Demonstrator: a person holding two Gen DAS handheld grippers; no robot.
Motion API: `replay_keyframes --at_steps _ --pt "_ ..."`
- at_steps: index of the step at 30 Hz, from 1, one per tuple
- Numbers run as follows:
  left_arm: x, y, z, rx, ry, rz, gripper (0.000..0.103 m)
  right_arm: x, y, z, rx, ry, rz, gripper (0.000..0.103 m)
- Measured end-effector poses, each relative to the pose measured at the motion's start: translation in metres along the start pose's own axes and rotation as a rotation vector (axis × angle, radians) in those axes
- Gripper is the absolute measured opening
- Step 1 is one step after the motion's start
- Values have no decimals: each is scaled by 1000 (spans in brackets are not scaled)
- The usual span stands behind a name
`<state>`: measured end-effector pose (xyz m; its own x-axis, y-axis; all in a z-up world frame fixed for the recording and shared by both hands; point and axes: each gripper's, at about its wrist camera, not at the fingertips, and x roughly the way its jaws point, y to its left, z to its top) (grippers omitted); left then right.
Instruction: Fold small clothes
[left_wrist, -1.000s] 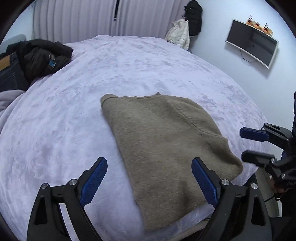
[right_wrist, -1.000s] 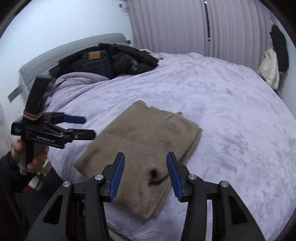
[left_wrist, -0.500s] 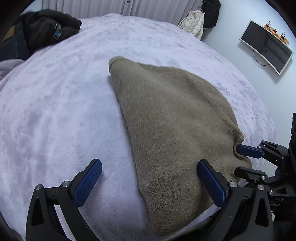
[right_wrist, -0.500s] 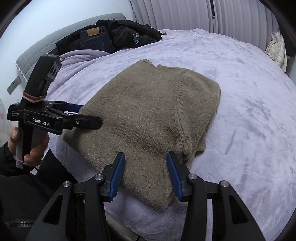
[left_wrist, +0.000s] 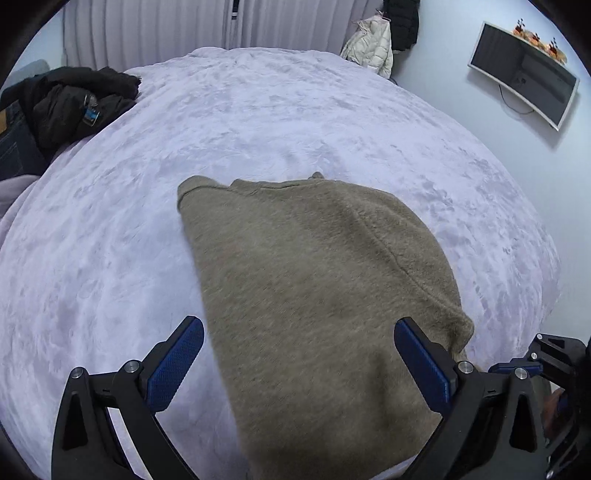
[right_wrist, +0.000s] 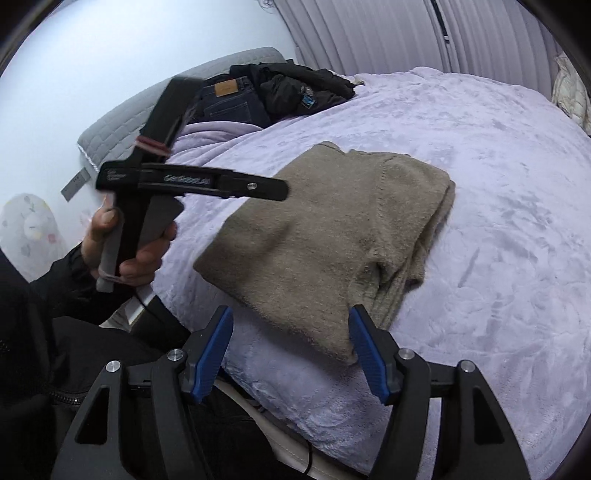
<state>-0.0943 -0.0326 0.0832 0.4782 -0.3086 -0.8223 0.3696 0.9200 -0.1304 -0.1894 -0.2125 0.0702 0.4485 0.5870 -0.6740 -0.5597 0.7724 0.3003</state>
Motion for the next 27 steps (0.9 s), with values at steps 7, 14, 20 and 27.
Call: replay_keyframes --at_steps 7,14,20,27 --pt "42 -48 19 102 109 51 103 6 -28 -13 125 -3 23 69" --pt "36 -33 43 17 67 4 103 -7 -19 -12 36 -22 28 69" --pt "52 1 58 -64 99 -50 103 -10 -23 30 -25 -100 79 69" --pt "78 58 53 -208 148 -38 103 71 -79 69 2 56 9 66"
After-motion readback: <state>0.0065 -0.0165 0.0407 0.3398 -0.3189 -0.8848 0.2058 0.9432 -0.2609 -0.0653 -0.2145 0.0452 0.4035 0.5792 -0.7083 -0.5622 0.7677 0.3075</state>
